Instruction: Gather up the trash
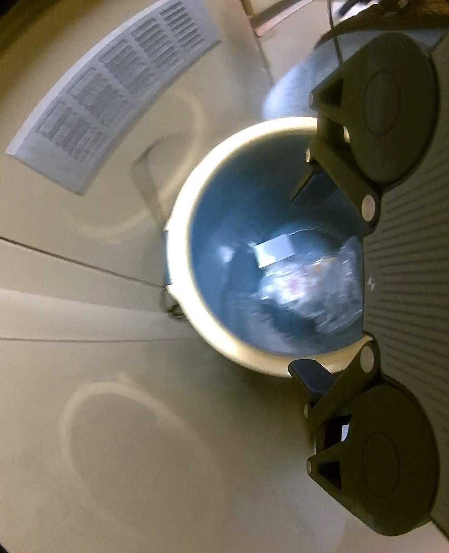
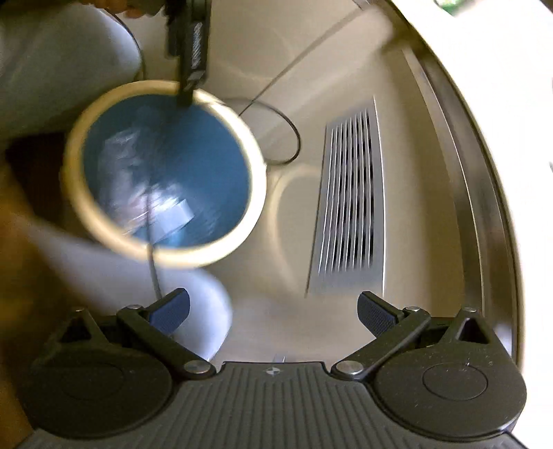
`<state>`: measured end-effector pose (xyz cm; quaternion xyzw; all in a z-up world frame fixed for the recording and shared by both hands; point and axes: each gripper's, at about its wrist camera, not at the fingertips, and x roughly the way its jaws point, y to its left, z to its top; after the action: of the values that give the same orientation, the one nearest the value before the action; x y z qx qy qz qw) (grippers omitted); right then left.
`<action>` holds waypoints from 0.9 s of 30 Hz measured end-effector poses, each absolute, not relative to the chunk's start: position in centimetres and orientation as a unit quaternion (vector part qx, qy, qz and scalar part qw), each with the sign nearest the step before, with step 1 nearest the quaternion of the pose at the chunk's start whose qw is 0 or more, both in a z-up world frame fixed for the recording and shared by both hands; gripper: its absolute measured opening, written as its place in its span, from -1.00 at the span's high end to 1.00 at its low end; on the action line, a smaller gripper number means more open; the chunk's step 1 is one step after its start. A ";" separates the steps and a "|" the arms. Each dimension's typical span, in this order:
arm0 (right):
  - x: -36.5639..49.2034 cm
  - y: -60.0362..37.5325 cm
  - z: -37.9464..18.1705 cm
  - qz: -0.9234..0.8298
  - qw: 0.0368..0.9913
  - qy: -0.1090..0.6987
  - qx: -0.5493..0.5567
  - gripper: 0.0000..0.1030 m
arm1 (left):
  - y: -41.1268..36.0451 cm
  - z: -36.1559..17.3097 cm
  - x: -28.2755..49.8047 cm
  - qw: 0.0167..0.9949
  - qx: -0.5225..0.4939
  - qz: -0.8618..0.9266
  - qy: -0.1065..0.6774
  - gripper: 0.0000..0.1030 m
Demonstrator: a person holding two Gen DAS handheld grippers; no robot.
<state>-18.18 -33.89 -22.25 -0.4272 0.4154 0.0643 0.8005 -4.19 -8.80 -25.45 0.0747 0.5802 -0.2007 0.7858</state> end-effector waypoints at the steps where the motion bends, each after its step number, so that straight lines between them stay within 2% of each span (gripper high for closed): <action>1: -19.3 -34.6 -21.6 0.063 0.802 0.425 -0.416 -1.00 | -8.6 -24.9 -4.2 0.794 0.074 -0.200 0.569 -0.97; 4: -22.7 -36.5 -20.9 0.060 0.787 0.474 -0.391 -1.00 | -8.5 -24.5 -3.9 0.802 0.084 -0.194 0.558 -0.99; 10: -30.2 -39.3 -22.3 0.064 0.738 0.572 -0.354 -1.00 | -9.8 -27.6 -4.3 0.772 0.164 -0.179 0.588 -0.99; 17: -36.6 -43.8 -26.3 0.027 0.659 0.703 -0.265 -1.00 | -10.0 -27.7 -4.8 0.768 0.166 -0.190 0.589 -0.99; 21: -37.7 -44.1 -27.0 0.008 0.664 0.698 -0.268 -1.00 | -9.9 -27.0 -4.6 0.773 0.159 -0.183 0.586 -0.99; 27: -38.3 -44.9 -25.2 0.014 0.707 0.679 -0.197 -1.00 | -10.5 -26.5 -4.9 0.773 0.166 -0.185 0.584 -0.99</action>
<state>-38.34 -44.95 -25.16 -0.1969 0.6789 0.0139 0.7072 -4.91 -10.53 -26.52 0.1660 0.5836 -0.1853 0.7730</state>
